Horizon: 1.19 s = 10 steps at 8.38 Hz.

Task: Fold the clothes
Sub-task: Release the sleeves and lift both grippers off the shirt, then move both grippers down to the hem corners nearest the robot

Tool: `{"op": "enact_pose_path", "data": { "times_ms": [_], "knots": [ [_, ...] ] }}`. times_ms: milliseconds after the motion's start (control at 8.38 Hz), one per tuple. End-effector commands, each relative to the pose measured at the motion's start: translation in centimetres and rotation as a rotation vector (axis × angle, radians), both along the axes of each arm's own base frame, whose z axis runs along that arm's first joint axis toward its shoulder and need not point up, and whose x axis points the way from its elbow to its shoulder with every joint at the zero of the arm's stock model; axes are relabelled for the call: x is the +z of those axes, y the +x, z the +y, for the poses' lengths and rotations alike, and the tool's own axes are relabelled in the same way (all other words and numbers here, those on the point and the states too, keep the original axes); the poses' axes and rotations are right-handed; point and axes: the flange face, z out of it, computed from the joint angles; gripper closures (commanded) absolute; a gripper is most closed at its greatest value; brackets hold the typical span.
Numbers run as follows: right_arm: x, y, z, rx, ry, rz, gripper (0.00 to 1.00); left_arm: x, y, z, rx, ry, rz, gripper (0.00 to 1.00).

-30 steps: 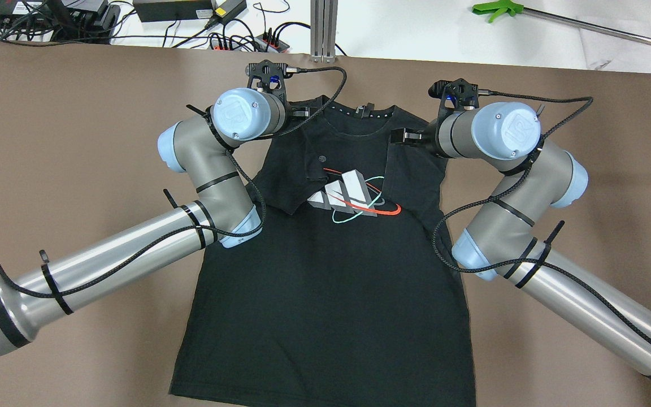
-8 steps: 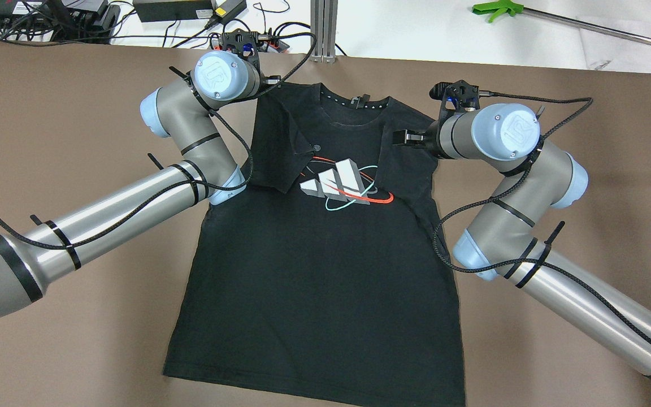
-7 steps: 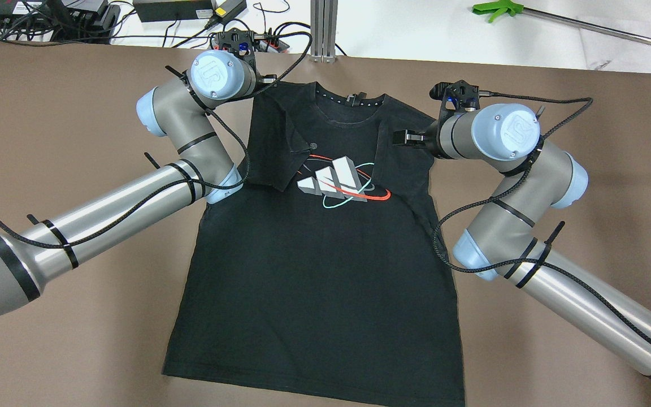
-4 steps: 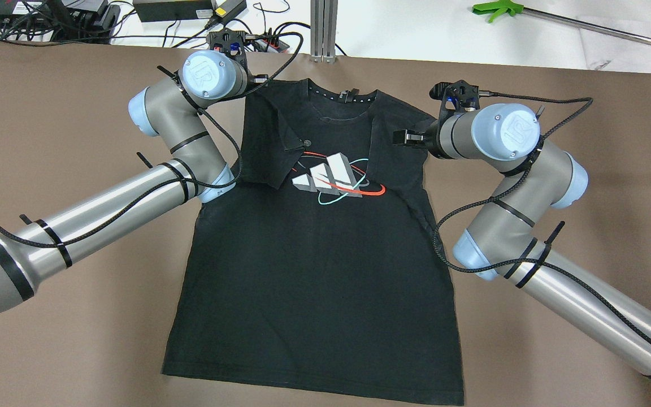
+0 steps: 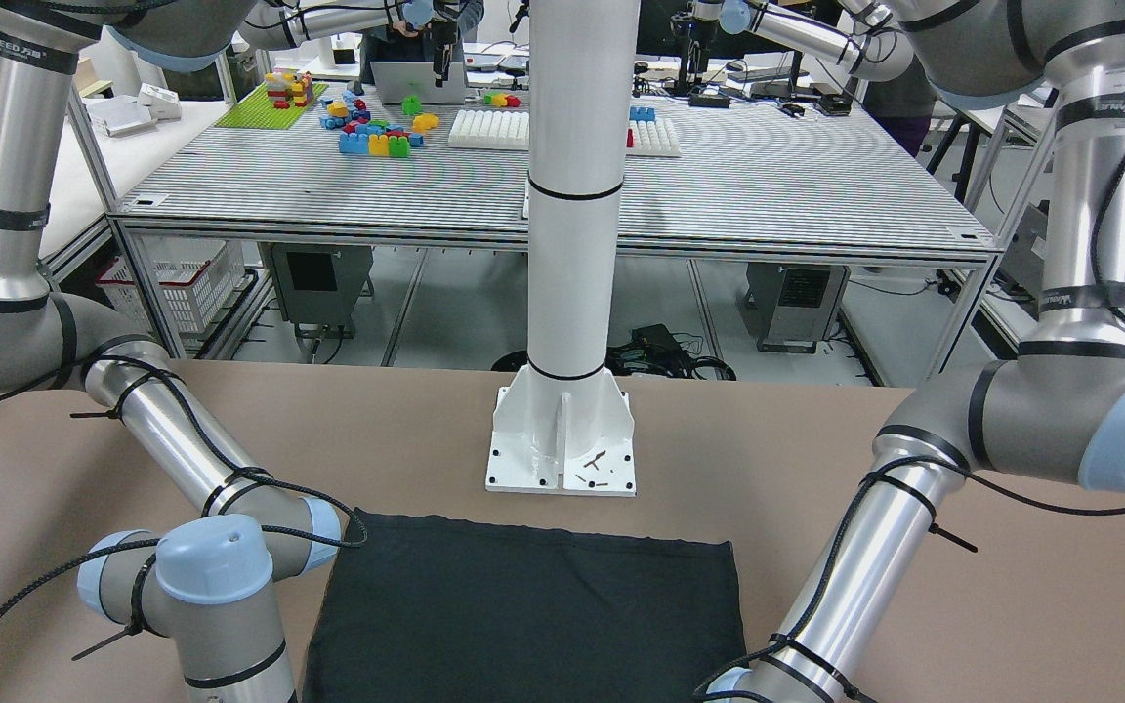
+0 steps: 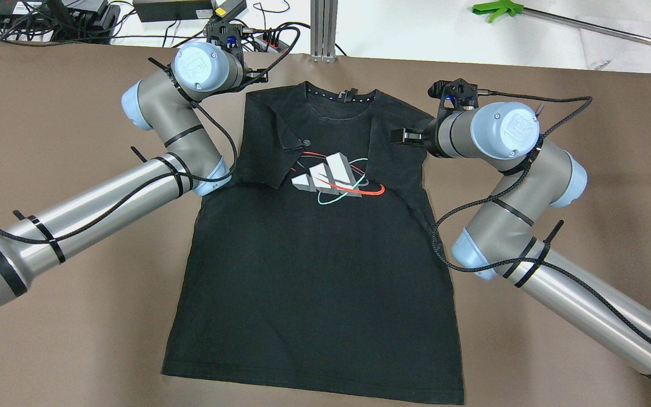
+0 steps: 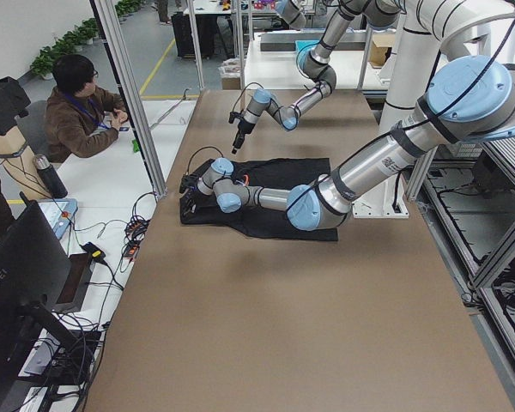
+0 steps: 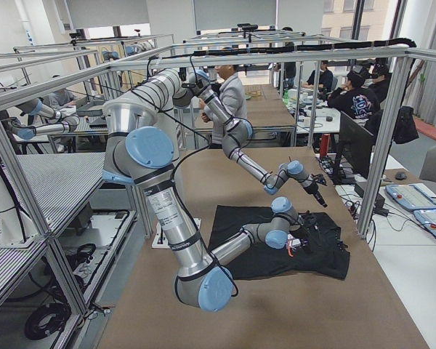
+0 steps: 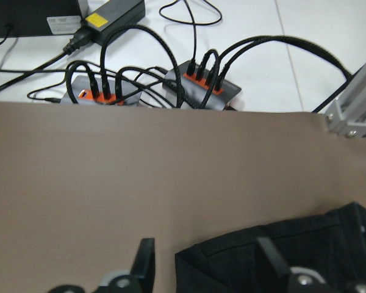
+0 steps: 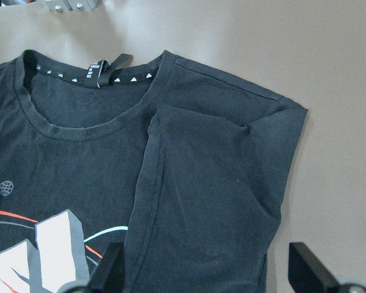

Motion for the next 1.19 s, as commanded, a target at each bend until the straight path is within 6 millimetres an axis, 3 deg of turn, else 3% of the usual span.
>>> {"op": "enact_pose_path", "data": {
  "times_ms": [0,119,239,358,716,835,1074],
  "knots": [
    [-1.2,0.3,0.5,-0.048,-0.01,-0.037,0.06,-4.5,-4.7,1.0,0.119,-0.011,0.088,0.0],
    [-2.1,0.9,1.2,-0.084,-0.014,-0.064,0.06,-6.6,-6.3,3.0,0.133,-0.042,0.114,0.0],
    [-2.7,1.9,1.8,-0.11,-0.036,-0.08,0.06,-7.4,-7.5,5.6,0.163,-0.08,0.172,0.0],
    [-3.2,3.5,2.7,-0.142,-0.065,-0.09,0.06,-6.2,-9.5,8.4,0.196,-0.103,0.229,0.0],
    [0.2,8.7,9.0,-0.223,-0.137,-0.14,0.06,-2.1,-14.0,16.0,0.161,-0.178,0.353,0.0],
    [1.6,10.1,11.4,-0.238,-0.192,-0.167,0.06,-0.1,-13.9,18.6,0.161,-0.207,0.362,0.0],
    [2.9,12.5,14.6,-0.221,-0.248,-0.194,0.06,1.9,-11.3,24.2,0.112,-0.267,0.406,0.0]
  ]
}}
